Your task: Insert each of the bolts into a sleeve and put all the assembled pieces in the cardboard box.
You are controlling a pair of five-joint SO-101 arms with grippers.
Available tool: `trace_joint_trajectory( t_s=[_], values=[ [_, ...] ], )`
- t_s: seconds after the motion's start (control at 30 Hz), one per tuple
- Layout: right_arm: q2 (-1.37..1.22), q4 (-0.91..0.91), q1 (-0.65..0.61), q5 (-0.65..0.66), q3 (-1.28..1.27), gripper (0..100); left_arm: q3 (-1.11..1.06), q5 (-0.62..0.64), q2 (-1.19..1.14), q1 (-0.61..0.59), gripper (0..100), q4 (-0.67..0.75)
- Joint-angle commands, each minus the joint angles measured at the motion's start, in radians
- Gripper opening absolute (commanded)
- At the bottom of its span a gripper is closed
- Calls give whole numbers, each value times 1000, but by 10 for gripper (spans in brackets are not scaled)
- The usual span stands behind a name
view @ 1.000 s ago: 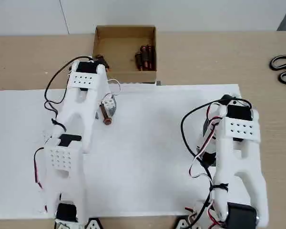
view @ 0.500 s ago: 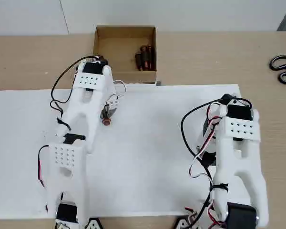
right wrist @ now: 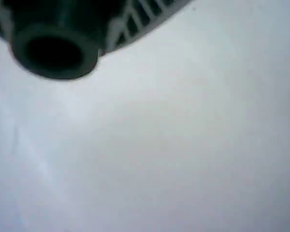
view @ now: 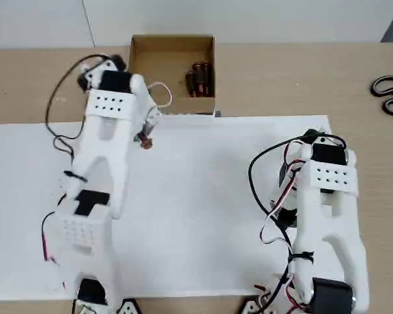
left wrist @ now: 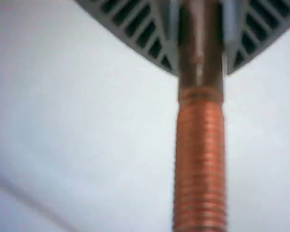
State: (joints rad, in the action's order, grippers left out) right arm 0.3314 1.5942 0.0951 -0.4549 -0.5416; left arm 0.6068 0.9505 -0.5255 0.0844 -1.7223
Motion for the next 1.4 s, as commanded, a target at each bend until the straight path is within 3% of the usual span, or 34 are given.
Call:
trace_joint_trajectory(
  t_s=[0.0, 0.23, 0.43, 0.87, 1.17, 1.37],
  values=[
    [41, 5, 5, 5, 51, 2, -82, 180, 121, -26, 7, -29],
    [116, 2, 5, 5, 49, 2, -251, 522, 150, -141, 7, -29],
    [194, 4, 8, 5, 44, 2, -371, 640, 150, -172, 7, -28],
    [236, 4, 5, 3, 44, 2, -404, 658, 150, -172, 14, -28],
    [237, 4, 4, 5, 51, 2, -409, 580, 150, -164, 291, -28],
    [237, 2, 4, 5, 51, 2, -414, 580, 158, -164, 320, -29]
  ],
)
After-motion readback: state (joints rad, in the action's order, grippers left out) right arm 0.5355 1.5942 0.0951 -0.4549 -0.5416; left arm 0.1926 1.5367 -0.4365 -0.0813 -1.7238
